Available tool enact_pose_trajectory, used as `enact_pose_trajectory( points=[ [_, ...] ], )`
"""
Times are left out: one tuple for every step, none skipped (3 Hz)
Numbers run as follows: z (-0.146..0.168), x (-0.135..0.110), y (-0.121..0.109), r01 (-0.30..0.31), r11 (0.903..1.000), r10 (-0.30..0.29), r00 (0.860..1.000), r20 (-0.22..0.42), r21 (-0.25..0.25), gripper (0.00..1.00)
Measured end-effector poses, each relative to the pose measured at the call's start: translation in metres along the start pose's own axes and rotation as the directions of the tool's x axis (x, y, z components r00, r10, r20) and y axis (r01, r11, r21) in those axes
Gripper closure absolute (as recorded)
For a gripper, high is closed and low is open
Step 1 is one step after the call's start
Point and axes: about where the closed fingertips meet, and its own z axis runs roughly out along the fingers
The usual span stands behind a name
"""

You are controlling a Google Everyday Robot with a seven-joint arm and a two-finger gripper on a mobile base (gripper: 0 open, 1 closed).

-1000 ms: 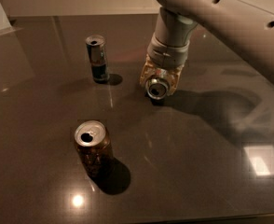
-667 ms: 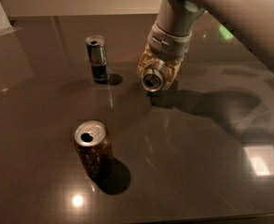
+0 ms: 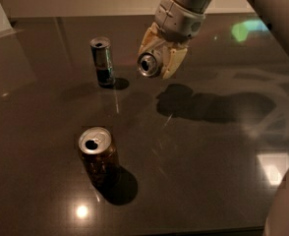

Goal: Place 7up can upright

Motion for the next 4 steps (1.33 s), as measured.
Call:
enact_pose_trajectory(
  points=[
    [-0.013,-0.005,-0.003,-0.214,0.9764,0.208,0.97,0.128,0.033,1.0],
    [-0.021,-0.002,-0.001,-0.456,0.8892,0.43,0.859,0.279,0.033,1.0],
    [-0.027,0.003,0.002,-0.658,0.7528,0.607,0.689,0.397,-0.009,1.0],
    [-0.031,0.011,0.008,-0.779,0.6234,0.701,0.517,0.491,-0.071,1.0]
  ],
)
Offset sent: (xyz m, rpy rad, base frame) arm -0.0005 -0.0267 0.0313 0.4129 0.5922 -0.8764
